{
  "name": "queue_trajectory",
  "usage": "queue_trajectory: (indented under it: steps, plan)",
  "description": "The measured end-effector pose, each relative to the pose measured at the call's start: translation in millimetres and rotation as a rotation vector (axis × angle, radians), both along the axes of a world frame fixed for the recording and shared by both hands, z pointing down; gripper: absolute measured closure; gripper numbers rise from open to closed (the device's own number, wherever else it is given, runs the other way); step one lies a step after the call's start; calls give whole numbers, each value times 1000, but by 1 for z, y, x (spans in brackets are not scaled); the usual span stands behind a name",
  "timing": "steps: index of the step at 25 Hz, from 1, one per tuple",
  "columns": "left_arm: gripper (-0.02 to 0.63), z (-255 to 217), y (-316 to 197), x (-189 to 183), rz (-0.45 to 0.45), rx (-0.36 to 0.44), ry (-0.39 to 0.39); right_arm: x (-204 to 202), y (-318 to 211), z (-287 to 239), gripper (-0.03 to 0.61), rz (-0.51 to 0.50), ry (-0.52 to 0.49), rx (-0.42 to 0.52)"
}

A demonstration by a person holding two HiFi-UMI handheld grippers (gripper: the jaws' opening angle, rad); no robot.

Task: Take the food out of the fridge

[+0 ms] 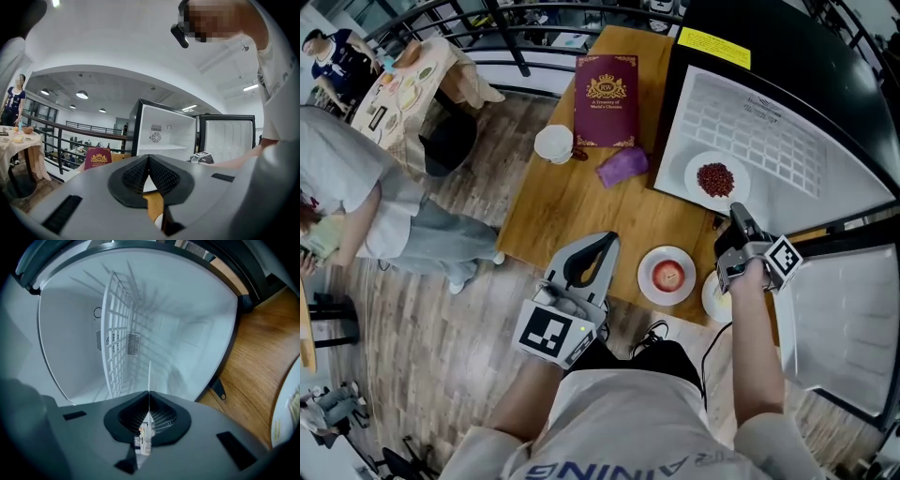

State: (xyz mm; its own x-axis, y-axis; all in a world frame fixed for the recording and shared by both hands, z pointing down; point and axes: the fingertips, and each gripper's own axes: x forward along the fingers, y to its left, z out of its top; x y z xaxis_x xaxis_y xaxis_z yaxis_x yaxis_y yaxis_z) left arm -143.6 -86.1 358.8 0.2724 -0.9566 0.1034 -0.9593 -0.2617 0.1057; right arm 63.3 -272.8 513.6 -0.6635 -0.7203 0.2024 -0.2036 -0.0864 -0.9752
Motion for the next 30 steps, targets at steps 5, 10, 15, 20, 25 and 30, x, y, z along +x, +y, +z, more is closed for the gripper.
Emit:
queue_trajectory:
  steps: [5, 10, 15, 20, 25, 30]
  plan:
    - [606, -3, 11, 8, -18, 7, -3, 9, 27, -12, 552, -22, -23, 11]
    - [606, -1, 25, 16, -46, 5, 6, 9, 53, -22, 552, -80, -39, 24]
    - [606, 1, 41, 17, -104, -3, 6, 5, 75, -30, 552, -140, -62, 43]
    - [606, 10, 61, 7, -172, -30, 15, -14, 101, -33, 552, -215, -90, 40]
    - [606, 11, 76, -10, -200, -26, 2, -45, 131, -34, 552, -285, -101, 36]
    - [606, 9, 90, -37, -208, -19, -24, -89, 160, -35, 552, -331, -116, 29]
